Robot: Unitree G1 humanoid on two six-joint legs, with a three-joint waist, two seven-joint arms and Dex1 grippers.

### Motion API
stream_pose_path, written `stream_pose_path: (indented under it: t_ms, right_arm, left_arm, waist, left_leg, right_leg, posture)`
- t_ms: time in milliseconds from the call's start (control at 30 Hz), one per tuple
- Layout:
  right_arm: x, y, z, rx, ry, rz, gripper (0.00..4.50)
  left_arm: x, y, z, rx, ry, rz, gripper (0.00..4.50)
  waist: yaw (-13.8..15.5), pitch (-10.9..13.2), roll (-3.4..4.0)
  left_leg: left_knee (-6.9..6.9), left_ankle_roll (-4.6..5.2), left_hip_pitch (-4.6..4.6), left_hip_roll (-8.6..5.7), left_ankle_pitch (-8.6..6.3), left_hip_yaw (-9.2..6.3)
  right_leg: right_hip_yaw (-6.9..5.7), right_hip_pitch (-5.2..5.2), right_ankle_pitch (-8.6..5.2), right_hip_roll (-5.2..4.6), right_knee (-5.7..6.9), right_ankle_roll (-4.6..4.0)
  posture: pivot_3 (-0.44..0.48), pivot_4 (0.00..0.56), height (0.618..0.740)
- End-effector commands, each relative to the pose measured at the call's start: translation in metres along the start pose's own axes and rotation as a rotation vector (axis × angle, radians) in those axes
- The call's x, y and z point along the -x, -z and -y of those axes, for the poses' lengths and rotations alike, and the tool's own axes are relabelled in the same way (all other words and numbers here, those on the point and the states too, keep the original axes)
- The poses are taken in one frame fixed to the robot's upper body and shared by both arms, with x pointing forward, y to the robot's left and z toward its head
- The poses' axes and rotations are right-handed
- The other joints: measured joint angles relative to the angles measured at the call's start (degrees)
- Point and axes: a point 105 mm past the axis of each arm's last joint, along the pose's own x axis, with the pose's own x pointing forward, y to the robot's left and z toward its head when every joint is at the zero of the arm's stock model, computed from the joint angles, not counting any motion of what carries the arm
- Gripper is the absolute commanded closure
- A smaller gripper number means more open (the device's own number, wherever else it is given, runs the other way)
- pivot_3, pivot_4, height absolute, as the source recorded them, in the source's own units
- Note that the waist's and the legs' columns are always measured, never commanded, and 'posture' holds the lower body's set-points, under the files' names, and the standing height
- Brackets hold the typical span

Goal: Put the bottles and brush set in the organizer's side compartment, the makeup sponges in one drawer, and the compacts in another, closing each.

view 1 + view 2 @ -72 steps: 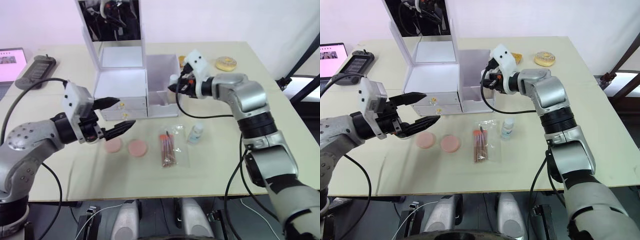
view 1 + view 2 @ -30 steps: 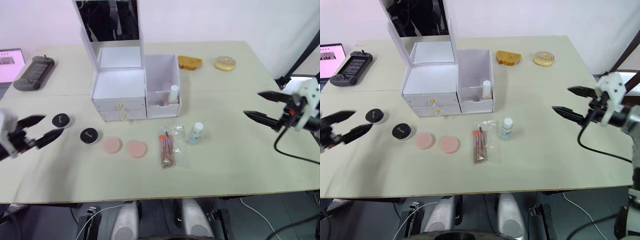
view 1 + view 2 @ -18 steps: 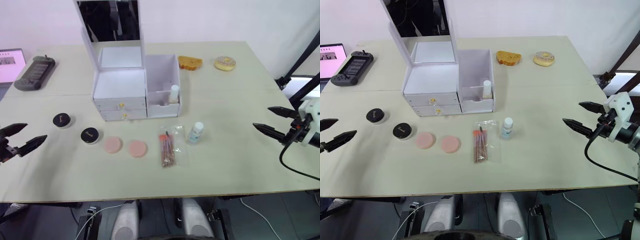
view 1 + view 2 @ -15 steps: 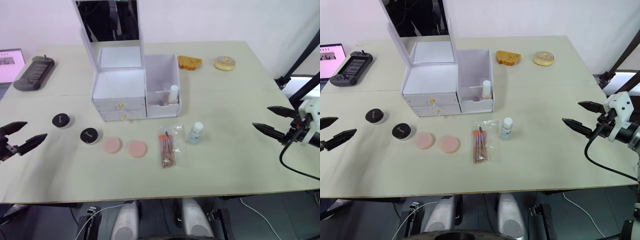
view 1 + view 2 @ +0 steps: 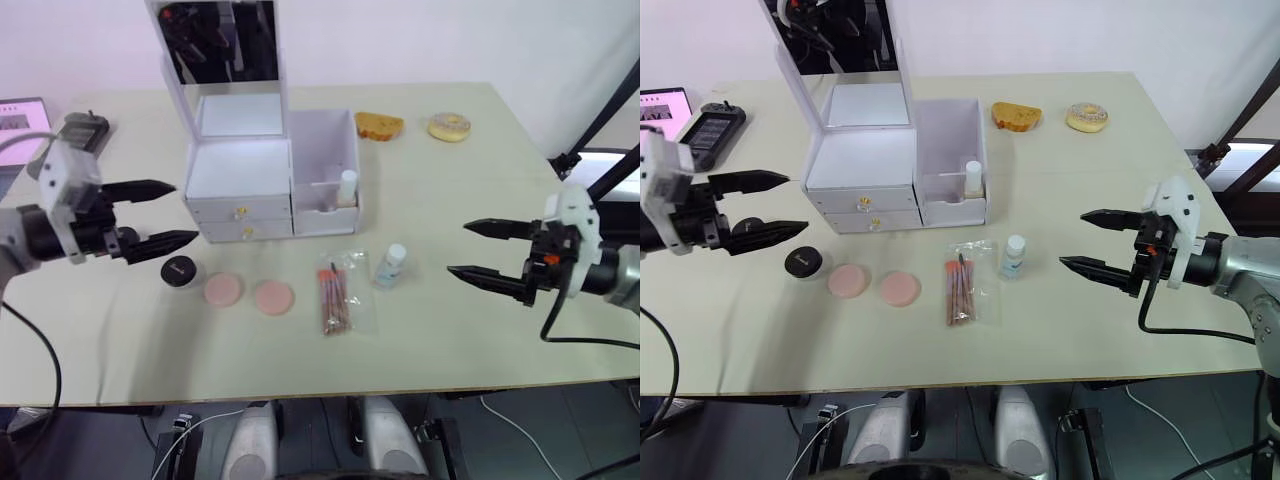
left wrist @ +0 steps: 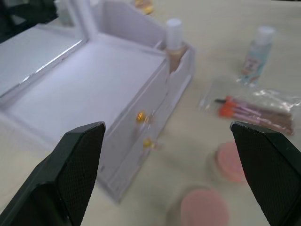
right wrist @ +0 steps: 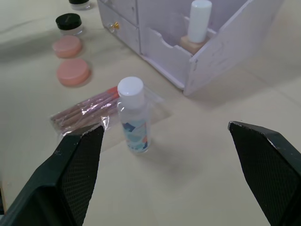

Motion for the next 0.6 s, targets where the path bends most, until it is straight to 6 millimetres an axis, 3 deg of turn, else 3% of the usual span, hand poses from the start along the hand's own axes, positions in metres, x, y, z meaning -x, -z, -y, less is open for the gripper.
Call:
stream_pose_path:
  t_ms: [33,300,567,600]
  right_arm:
    - [-0.013,-0.015,-0.016,0.059,-0.043,0.012,0.03]
    - [-0.041,-0.010,-0.013,0.002,-0.013,-0.014,0.03]
    - [-0.058,-0.001,-0.012,0.015,-0.017,-0.049,0.03]
    - [-0.059,0.001,-0.011,0.013,-0.016,-0.051,0.26]
  left_arm:
    - [-0.015,-0.015,0.020,-0.011,0.119,0.003,0.00]
    - [-0.040,-0.023,0.052,0.017,0.263,0.015,0.00]
    - [-0.042,-0.023,0.058,0.015,0.264,0.002,0.00]
    - [-0.042,-0.023,0.058,0.015,0.261,0.003,0.00]
  waist:
    - [0.1,0.0,0.00]
    - [0.2,0.0,-0.02]
    - [0.3,0.0,-0.02]
    - [0.3,0.0,-0.03]
  left_leg:
    - [0.00,0.00,0.00,0.00,0.00,-0.02]
    - [0.17,0.01,-0.01,0.17,0.00,-0.09]
    - [0.28,0.01,-0.07,0.16,0.00,-0.11]
    - [0.28,0.01,-0.07,0.17,0.00,-0.11]
  right_leg:
    - [0.00,-0.01,0.00,0.02,0.03,0.00]
    - [0.00,0.01,0.02,0.25,0.04,-0.04]
    - [0.00,0.03,0.03,0.26,0.06,-0.05]
    - [0.00,0.03,0.03,0.27,0.06,-0.05]
  posture:
    - [0.000,0.150,0.740]
    - [0.000,0.150,0.740]
    - [0.000,0.150,0.740]
    - [0.000,0.150,0.740]
